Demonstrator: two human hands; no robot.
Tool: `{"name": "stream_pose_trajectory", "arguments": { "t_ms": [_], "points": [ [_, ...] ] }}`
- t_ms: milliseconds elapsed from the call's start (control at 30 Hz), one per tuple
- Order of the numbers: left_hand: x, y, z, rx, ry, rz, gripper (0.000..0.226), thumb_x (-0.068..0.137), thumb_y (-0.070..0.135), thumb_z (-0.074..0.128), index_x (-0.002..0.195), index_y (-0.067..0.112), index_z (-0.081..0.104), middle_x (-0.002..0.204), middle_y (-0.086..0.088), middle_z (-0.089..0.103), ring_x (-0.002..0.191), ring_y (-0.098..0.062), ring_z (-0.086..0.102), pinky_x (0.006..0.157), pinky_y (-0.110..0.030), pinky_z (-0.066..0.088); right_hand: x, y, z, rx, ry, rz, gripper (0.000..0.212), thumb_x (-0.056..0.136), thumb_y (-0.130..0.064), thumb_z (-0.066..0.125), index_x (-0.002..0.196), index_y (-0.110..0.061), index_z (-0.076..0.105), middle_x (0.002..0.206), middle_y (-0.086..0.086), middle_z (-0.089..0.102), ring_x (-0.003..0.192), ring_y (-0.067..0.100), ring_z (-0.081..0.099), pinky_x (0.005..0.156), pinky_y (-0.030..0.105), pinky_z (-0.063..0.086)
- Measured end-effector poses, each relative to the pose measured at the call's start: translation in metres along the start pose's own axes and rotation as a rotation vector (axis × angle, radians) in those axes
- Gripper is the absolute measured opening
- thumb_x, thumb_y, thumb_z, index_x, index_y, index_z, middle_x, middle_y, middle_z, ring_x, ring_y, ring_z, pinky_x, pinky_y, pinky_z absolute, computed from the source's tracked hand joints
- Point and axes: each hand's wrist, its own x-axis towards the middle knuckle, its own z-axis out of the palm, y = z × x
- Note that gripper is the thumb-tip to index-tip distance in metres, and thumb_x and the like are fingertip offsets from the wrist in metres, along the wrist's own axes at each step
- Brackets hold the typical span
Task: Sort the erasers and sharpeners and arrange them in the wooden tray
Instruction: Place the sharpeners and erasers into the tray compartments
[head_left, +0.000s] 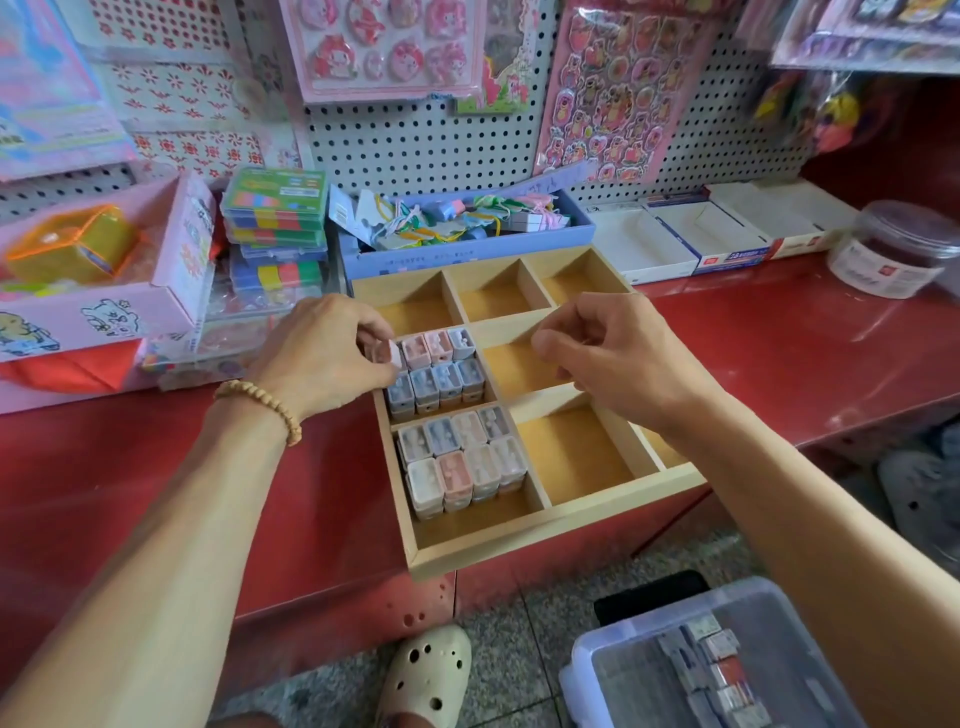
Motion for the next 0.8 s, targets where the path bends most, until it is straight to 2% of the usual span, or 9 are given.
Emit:
{"name": "stream_pose_trajectory", "arguments": {
  "t_ms": [167,333,400,467,600,733,800],
  "points": [
    [0.006,0.003,0.005,0.083,-0.032,0.033,0.024,0.071,0.025,0.083,0.095,0.024,0.076,0.082,0.010,0.061,0.081,-0.013,0.059,0.074,-0.026,0.045,0.002,0.008,-0.002,-0.013,0.008,0.001,0.008,0.089,-0.026,0.068,0.085,-0.021,0.072,0.076,-0.006,0.070,0.076,0.013,0.065,0.074,0.038,0.055],
    [0.009,0.001,0.006,0.089,-0.071,0.088,0.031,0.073,0.026,0.084,0.103,0.022,0.077,0.083,0.009,0.055,0.081,-0.015,0.055,0.076,-0.030,0.044,0.005,0.011,-0.002,-0.017,0.010,-0.012,0.007,0.089,-0.026,0.068,0.085,-0.021,0.072,0.073,-0.008,0.068,0.069,0.007,0.060,0.068,0.029,0.052],
    [0.007,0.002,0.004,0.083,-0.073,0.092,0.041,0.074,0.034,0.083,0.111,0.020,0.073,0.090,0.007,0.057,0.088,-0.016,0.058,0.084,-0.033,0.048,0.005,0.010,-0.002,-0.031,0.016,-0.026,0.007,0.089,-0.026,0.069,0.086,-0.021,0.072,0.072,-0.009,0.067,0.068,0.005,0.059,0.067,0.026,0.051],
    [0.003,0.009,0.001,0.056,-0.064,0.110,0.043,0.078,0.040,0.079,0.114,0.019,0.070,0.087,0.010,0.057,0.095,-0.016,0.062,0.089,-0.035,0.048,0.004,0.008,-0.005,-0.037,0.029,-0.040,0.006,0.088,-0.025,0.069,0.084,-0.021,0.072,0.071,-0.010,0.067,0.068,0.006,0.061,0.068,0.027,0.053],
    [-0.014,0.037,-0.009,-0.027,-0.098,0.165,0.034,0.080,0.040,0.075,0.110,0.025,0.070,0.094,0.012,0.062,0.081,-0.001,0.060,0.069,-0.017,0.042,-0.005,0.002,-0.018,-0.060,0.042,-0.062,0.007,0.088,-0.028,0.070,0.083,-0.023,0.072,0.076,-0.012,0.068,0.069,-0.001,0.060,0.067,0.020,0.047],
    [-0.043,0.072,-0.016,-0.150,-0.193,0.226,0.035,0.079,0.045,0.073,0.110,0.029,0.069,0.098,0.015,0.064,0.083,0.002,0.062,0.068,-0.009,0.042,-0.026,-0.001,-0.038,-0.110,0.036,-0.056,0.007,0.086,-0.030,0.071,0.081,-0.025,0.071,0.076,-0.015,0.068,0.072,-0.002,0.060,0.069,0.020,0.046],
    [-0.062,0.090,-0.017,-0.238,-0.256,0.246,0.032,0.080,0.044,0.073,0.108,0.030,0.068,0.097,0.016,0.066,0.084,0.002,0.062,0.068,-0.009,0.043,-0.042,-0.002,-0.049,-0.131,0.045,-0.051,0.007,0.086,-0.030,0.072,0.083,-0.024,0.072,0.078,-0.014,0.069,0.072,-0.001,0.060,0.071,0.021,0.048]
  ]
}}
